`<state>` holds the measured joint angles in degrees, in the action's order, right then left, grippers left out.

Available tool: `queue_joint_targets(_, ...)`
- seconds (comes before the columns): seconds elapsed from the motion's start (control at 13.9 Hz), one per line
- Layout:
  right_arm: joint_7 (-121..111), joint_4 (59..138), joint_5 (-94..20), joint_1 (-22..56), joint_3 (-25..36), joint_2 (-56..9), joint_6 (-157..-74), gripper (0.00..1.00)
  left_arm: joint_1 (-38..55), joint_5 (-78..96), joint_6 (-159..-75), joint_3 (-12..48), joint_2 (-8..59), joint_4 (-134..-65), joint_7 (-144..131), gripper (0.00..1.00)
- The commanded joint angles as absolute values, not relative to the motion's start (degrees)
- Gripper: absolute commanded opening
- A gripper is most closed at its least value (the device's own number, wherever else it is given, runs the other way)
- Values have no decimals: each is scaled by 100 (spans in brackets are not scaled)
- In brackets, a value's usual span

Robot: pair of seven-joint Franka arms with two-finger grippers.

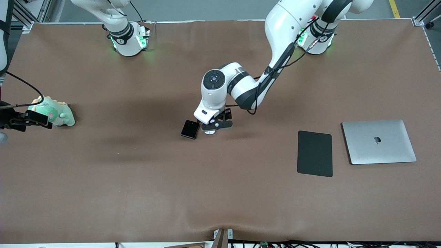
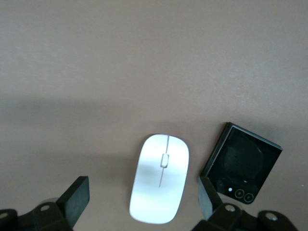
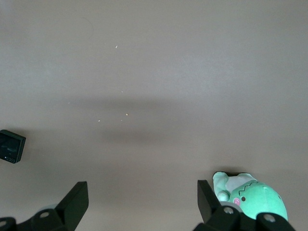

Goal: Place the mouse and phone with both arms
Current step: 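Grasp the white mouse with the left gripper while the right gripper reaches out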

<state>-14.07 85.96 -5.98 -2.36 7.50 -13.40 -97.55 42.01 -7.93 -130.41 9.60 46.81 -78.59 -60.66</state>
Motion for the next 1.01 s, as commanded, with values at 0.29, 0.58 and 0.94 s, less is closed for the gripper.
queue_joint_targets(0.29, -1406, 8508, -957, -404, 677, -1642, -9895, 100, 4587, -940, -13430, 739, 5141, -7673, -6311, 100)
queue_joint_targets(0.58, -1398, 8543, -1002, -369, 677, -1837, -10108, 100, 4824, -940, -13456, 537, 5335, -7673, -6302, 100)
queue_joint_targets(0.94, -1397, 8666, -1011, -212, 659, -2039, -10107, 100, 4922, -940, -13509, 431, 5396, -7673, -6302, 100)
